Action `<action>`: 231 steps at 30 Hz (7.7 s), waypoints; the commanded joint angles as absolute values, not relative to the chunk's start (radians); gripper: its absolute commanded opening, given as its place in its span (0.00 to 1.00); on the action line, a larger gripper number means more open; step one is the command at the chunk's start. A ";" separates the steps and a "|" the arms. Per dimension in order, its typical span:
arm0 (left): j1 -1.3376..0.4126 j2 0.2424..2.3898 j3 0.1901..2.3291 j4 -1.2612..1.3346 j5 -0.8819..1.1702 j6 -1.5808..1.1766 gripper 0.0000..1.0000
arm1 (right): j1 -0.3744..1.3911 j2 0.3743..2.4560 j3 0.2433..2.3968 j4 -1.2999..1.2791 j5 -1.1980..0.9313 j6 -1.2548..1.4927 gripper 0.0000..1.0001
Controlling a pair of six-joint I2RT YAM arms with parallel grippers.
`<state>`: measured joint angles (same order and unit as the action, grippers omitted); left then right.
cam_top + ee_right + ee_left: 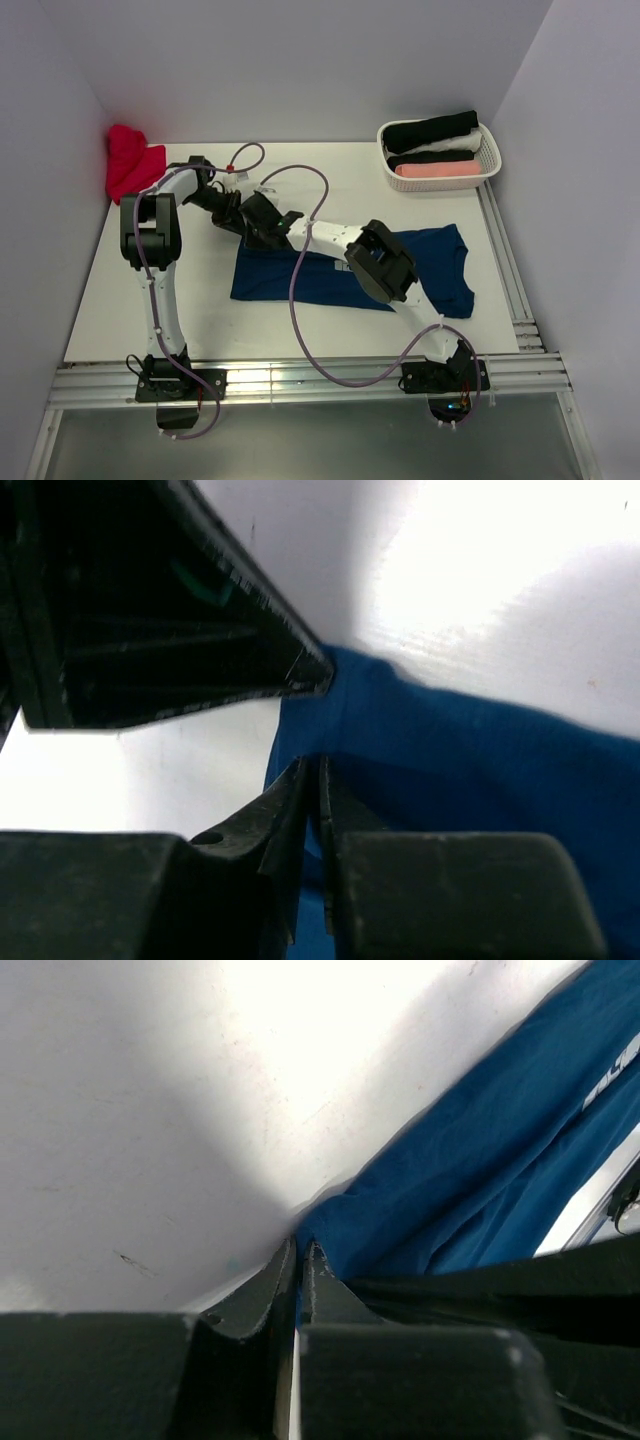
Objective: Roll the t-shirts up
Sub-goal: Roll the tshirt
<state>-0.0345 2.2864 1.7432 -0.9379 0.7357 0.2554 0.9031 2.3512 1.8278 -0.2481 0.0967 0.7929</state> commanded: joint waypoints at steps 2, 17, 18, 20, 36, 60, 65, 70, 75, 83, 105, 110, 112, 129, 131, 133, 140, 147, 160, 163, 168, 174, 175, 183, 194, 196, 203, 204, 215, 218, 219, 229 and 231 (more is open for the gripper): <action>-0.040 2.263 1.746 -0.893 0.741 0.232 0.05 | 0.928 2.250 1.801 -0.239 0.121 0.781 0.13; -0.040 2.241 1.732 -0.859 0.759 0.213 0.01 | 0.969 2.192 1.693 -0.198 0.095 0.773 0.09; -0.040 2.238 1.730 -0.856 0.759 0.213 0.01 | 0.973 2.195 1.694 -0.196 0.095 0.773 0.09; -0.040 2.238 1.727 -0.856 0.758 0.213 0.02 | 0.982 2.194 1.690 -0.189 0.098 0.772 0.15; -0.040 2.210 1.726 -0.838 0.765 0.210 0.46 | 0.980 2.253 1.698 -0.144 0.064 0.802 0.42; 0.069 2.170 1.738 -1.066 0.891 0.363 0.67 | 1.012 2.105 1.788 -0.461 0.284 0.870 0.45; 0.069 2.244 1.752 -1.129 0.949 0.406 0.69 | 1.075 2.166 1.851 -0.601 0.314 0.949 0.44; 0.051 2.302 1.755 -1.170 0.960 0.456 0.69 | 1.137 2.213 1.867 -0.634 0.315 0.996 0.43; 0.031 2.321 1.740 -1.134 0.940 0.433 0.69 | 1.170 2.293 1.963 -0.684 0.305 1.012 0.42; 0.017 2.318 1.707 -1.043 0.904 0.367 0.67 | 1.184 2.387 2.049 -0.784 0.322 1.031 0.44; -0.023 2.237 1.652 -0.870 0.813 0.204 0.00 | 1.209 2.428 2.103 -0.789 0.250 0.934 0.15; -0.005 2.157 1.614 -0.822 0.755 0.161 0.00 | 1.221 2.396 2.099 -0.704 0.187 0.902 0.11; 0.000 2.123 1.597 -0.815 0.715 0.155 0.00 | 1.221 2.376 2.070 -0.658 0.158 0.904 0.11; 0.032 2.057 1.580 -0.833 0.502 0.114 0.00 | 1.184 2.096 1.677 -0.247 0.098 0.982 0.10; 0.020 2.060 1.594 -0.842 0.485 0.106 0.00 | 1.177 2.082 1.641 -0.196 0.086 0.994 0.10; 0.009 2.059 1.611 -0.847 0.476 0.094 0.00 | 1.169 2.071 1.614 -0.157 0.069 1.005 0.10; -0.044 2.059 1.652 -0.864 0.436 0.075 0.00 | 1.146 2.019 1.493 -0.069 0.083 1.071 0.09; -0.089 2.071 1.677 -0.870 0.394 0.058 0.00 | 1.132 1.959 1.356 0.034 0.095 1.124 0.08; -0.164 2.092 1.732 -0.890 0.353 0.037 0.00 | 1.118 1.882 1.161 0.198 0.114 1.209 0.07; -0.172 2.097 1.744 -0.899 0.350 0.038 0.00 | 1.115 1.865 1.132 0.221 0.121 1.223 0.07; -0.189 2.103 1.759 -0.905 0.336 0.040 0.00 | 1.111 1.852 1.120 0.248 0.113 1.235 0.06; -0.215 2.121 1.776 -0.917 0.324 0.051 0.00 | 1.109 1.835 1.082 0.250 0.137 1.264 0.06; -0.219 2.123 1.775 -0.916 0.322 0.051 0.00 | 1.109 1.832 1.074 0.255 0.141 1.270 0.06; -0.259 2.143 1.766 -0.904 0.307 0.052 0.03 | 1.109 1.801 0.982 0.271 0.175 1.324 0.06; -0.267 2.106 1.792 -0.885 0.368 0.083 0.54 | 1.112 1.796 0.914 0.299 0.195 1.374 0.08; -0.267 2.082 1.801 -0.890 0.386 0.094 0.61 | 1.112 1.796 0.913 0.295 0.199 1.379 0.12; -0.218 2.013 1.810 -0.919 0.439 0.121 0.63 | 1.111 1.761 0.884 0.284 0.238 1.399 0.20; -0.204 2.007 1.803 -0.923 0.448 0.126 0.62 | 1.111 1.756 0.877 0.282 0.241 1.405 0.20; -0.094 1.957 1.582 -0.945 0.572 0.241 0.56 | 1.124 1.652 0.919 0.083 0.356 1.384 0.51; -0.078 1.945 1.523 -0.943 0.606 0.274 0.55 | 1.134 1.641 0.991 -0.027 0.393 1.347 0.53; -0.075 1.944 1.511 -0.943 0.614 0.288 0.56 | 1.146 1.644 1.012 -0.073 0.412 1.321 0.54; -0.072 2.028 1.474 -0.923 0.686 0.273 0.59 | 1.152 1.865 1.331 -0.291 0.400 1.181 0.45; -0.072 2.052 1.489 -0.930 0.722 0.272 0.60 | 1.150 1.878 1.336 -0.305 0.390 1.175 0.45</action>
